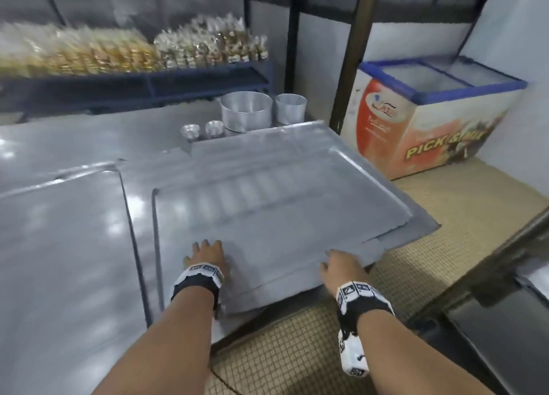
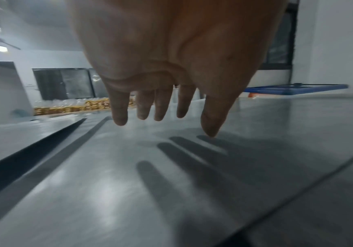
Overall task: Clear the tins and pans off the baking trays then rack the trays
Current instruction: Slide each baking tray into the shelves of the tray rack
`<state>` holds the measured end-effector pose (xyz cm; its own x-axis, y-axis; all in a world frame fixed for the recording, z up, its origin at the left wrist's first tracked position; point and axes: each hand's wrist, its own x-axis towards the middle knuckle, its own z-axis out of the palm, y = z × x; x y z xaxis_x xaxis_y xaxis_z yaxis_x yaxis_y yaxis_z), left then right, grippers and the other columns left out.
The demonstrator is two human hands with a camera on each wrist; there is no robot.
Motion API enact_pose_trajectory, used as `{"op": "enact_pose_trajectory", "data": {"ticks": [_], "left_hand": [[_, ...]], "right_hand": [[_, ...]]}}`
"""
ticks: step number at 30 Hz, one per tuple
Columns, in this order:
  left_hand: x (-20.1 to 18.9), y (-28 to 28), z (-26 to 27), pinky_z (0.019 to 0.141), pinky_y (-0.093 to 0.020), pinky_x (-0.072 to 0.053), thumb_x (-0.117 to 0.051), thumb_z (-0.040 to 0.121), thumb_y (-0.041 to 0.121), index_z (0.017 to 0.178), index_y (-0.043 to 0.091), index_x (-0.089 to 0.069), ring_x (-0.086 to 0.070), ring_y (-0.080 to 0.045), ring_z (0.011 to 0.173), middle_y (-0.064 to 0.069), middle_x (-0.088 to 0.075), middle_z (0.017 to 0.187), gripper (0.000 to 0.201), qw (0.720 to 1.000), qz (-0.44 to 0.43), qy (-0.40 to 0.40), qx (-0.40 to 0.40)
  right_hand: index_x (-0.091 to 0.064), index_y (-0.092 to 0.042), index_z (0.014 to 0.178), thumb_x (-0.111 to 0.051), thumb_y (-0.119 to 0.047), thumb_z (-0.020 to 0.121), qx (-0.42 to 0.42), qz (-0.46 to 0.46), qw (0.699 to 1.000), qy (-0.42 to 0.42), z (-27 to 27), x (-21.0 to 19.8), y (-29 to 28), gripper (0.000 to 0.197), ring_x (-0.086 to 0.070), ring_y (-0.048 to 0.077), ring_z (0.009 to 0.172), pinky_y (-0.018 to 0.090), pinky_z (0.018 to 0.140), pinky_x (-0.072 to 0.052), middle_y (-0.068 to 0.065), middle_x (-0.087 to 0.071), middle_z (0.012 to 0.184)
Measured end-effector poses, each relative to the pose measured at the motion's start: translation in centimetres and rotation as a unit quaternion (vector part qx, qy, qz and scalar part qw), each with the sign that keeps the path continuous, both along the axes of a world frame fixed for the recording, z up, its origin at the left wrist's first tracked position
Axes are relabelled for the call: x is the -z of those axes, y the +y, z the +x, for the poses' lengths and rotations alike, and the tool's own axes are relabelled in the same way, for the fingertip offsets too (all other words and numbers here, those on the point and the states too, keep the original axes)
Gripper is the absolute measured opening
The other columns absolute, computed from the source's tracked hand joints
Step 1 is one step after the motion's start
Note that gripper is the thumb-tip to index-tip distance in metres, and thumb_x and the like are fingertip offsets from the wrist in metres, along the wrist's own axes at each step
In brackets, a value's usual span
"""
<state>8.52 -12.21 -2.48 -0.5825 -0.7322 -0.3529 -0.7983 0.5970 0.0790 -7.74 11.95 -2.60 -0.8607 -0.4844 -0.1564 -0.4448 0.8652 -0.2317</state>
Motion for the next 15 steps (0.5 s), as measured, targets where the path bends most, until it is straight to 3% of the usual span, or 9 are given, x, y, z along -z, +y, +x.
{"op": "enact_pose_trajectory", "data": {"ticks": [3,6,10,13,15], "left_hand": [[0.4,-1.4,2.9,0.112,-0.057,-0.029,-0.059,0.091,0.043,0.147,0.032,-0.028,-0.015,-0.035,0.146,-0.009,-0.020,0.156,0.066,0.997,0.007,-0.001,-0.071],[0.6,-2.1,4.8,0.108,-0.058,-0.033,-0.077,0.070,0.058,0.149,0.034,-0.016,-0.013,-0.040,0.145,-0.012,-0.006,0.159,0.103,0.987,0.029,0.008,-0.159],[0.5,-2.3,5.7,0.104,-0.051,-0.045,-0.088,0.046,0.065,0.153,0.014,-0.005,-0.037,-0.040,0.136,-0.020,-0.030,0.147,0.144,0.953,0.070,0.032,-0.294],[0.6,-3.1,5.9,0.096,-0.048,-0.052,-0.092,0.024,0.063,0.141,0.004,-0.035,-0.054,-0.037,0.121,-0.019,-0.052,0.130,0.142,0.912,0.132,0.054,-0.385],[0.5,-3.7,6.3,0.089,-0.043,-0.057,-0.095,0.023,0.056,0.123,0.003,-0.052,-0.063,-0.034,0.108,-0.015,-0.063,0.116,0.121,0.900,0.162,0.079,-0.397]], "right_hand": [[-0.064,-0.020,0.102,-0.051,-0.038,0.085,-0.003,0.006,1.000,-0.006,0.8,0.9,-2.6,0.028,-0.066,0.029,0.102,0.042,0.089,-0.054,0.005,-0.067,0.112],[-0.064,-0.018,0.113,-0.052,-0.044,0.087,-0.017,0.037,0.999,0.002,1.2,1.5,-4.1,0.039,-0.059,0.030,0.112,0.038,0.091,-0.051,0.008,-0.064,0.118],[-0.067,-0.015,0.105,-0.050,-0.056,0.087,-0.019,0.075,0.997,0.028,1.2,2.2,-5.3,0.048,-0.060,0.032,0.104,0.034,0.085,-0.049,0.013,-0.065,0.107],[-0.067,-0.014,0.104,-0.048,-0.061,0.088,-0.021,0.089,0.995,0.028,1.4,2.7,-5.7,0.054,-0.058,0.032,0.104,0.036,0.091,-0.045,0.013,-0.065,0.108],[-0.068,-0.013,0.105,-0.047,-0.063,0.087,-0.016,0.078,0.996,0.033,1.3,3.1,-5.9,0.057,-0.057,0.031,0.104,0.038,0.095,-0.042,0.012,-0.065,0.108]]}}
